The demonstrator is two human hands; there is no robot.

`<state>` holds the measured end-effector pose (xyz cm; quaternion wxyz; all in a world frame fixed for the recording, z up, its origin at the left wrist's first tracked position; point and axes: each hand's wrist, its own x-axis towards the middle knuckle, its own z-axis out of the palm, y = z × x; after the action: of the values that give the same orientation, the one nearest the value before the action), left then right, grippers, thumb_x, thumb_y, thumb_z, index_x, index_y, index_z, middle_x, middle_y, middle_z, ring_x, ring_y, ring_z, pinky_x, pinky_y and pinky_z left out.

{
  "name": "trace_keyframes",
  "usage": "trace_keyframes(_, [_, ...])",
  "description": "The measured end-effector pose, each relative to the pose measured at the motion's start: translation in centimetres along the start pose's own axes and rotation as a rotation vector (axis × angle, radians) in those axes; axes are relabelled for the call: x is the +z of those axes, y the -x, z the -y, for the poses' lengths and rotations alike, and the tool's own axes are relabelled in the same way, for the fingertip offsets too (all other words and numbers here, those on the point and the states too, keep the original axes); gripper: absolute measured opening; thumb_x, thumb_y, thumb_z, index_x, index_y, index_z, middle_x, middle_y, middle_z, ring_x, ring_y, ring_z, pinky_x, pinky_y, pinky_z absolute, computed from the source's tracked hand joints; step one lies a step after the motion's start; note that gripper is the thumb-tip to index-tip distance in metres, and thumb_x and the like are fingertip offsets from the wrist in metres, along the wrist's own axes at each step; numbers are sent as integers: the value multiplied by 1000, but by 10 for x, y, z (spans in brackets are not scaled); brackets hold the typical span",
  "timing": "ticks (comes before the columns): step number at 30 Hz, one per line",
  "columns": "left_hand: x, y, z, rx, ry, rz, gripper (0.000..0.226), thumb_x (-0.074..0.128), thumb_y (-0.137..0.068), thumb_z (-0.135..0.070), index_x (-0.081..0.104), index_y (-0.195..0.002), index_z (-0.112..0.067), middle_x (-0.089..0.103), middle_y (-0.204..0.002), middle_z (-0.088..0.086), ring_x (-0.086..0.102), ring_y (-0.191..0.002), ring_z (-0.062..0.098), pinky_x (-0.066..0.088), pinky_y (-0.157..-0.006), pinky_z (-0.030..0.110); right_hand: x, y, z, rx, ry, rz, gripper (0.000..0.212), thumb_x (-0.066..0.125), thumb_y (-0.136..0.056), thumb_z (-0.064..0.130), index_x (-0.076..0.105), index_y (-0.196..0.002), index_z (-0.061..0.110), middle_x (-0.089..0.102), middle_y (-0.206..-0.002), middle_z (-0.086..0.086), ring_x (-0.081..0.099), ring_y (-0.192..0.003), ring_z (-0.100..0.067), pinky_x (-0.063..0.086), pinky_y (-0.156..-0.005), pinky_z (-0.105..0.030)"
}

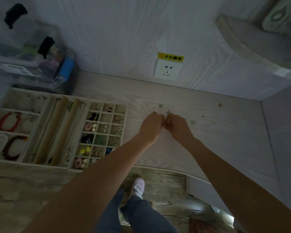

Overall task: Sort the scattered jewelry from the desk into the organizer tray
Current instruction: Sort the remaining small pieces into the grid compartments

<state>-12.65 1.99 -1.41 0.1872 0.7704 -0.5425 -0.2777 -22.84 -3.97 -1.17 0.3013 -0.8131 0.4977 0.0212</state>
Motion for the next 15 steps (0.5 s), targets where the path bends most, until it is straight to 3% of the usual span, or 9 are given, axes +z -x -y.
trace_keyframes(3, [-6,4,0,-37,110,45,19,49,-93,-7,65,-101,-4,61,-103,13,59,-94,24,47,-82,29,-2,6,6,-22,-108,15,7,55,-89,4,57,-83,8,65,-93,-15,61,-88,-27,42,-71,-26])
trace_keyframes(6, [-21,10,5,-91,301,14,13,58,-87,-7,67,-95,-3,67,-97,9,61,-88,16,44,-72,18,-6,12,14,-38,-231,-1,11,59,-86,4,55,-79,11,63,-80,-3,59,-75,-15,39,-57,-8])
trace_keyframes(8, [-38,15,12,-110,372,8,9,63,-85,-9,68,-91,-6,70,-92,5,62,-85,12,44,-71,14,-9,15,23,-56,-299,-1,13,65,-82,4,57,-76,13,59,-69,9,56,-67,-1,39,-57,-2])
trace_keyframes(12, [-75,28,31,-101,412,66,6,68,-81,-8,65,-84,-12,67,-82,-2,63,-80,11,48,-74,21,-10,21,52,-113,-422,53,26,74,-76,7,54,-66,21,58,-64,15,55,-57,15,37,-55,0])
trace_keyframes(15, [-101,39,44,-158,444,88,11,68,-79,-6,66,-86,-13,67,-81,-2,64,-82,14,50,-74,23,-5,21,79,-177,-443,75,27,77,-74,10,54,-65,23,57,-63,16,53,-55,10,38,-54,-3])
